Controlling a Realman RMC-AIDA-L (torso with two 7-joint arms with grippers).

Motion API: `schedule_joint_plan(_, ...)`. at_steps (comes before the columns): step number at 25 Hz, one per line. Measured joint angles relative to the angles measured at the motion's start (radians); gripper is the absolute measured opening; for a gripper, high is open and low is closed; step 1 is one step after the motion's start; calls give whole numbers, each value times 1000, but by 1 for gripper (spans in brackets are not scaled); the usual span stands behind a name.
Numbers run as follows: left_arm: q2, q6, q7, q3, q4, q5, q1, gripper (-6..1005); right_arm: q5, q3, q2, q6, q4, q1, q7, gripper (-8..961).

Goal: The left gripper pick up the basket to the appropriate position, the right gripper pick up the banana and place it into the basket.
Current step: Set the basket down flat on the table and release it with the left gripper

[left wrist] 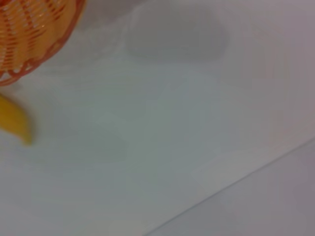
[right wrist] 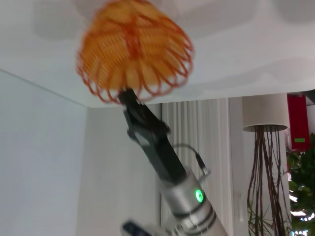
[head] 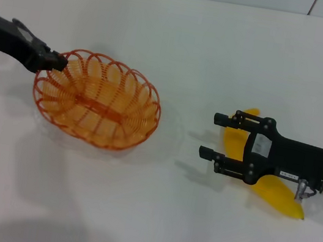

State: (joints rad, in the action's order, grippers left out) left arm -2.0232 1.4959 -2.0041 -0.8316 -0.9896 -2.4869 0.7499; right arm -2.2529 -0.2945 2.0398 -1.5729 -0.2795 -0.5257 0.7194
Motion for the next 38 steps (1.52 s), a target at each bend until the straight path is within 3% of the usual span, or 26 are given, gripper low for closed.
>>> schedule_joint_plan(5, -3, -176, -120, -18, 162, -10, 32, 45, 1, 0, 3, -1, 1, -12, 0, 704)
schedule_joint_plan(12, -2, -230, -179, -15, 277, -9, 77, 48, 3, 0, 3, -5, 2, -18, 0, 704)
schedule_joint_plan(19, -2, -232, -195, -22, 294, -19, 87, 51, 5, 1, 4, -2, 2, -26, 0, 705)
schedule_joint_plan(26, -2, -228, -201, -101, 309, -11, 95, 54, 2, 0, 4, -1, 10, -27, 0, 705)
schedule_joint_plan(38, -4, -226, -210, -103, 304, -7, 96, 59, 1, 0, 2, 1, 13, -25, 0, 705)
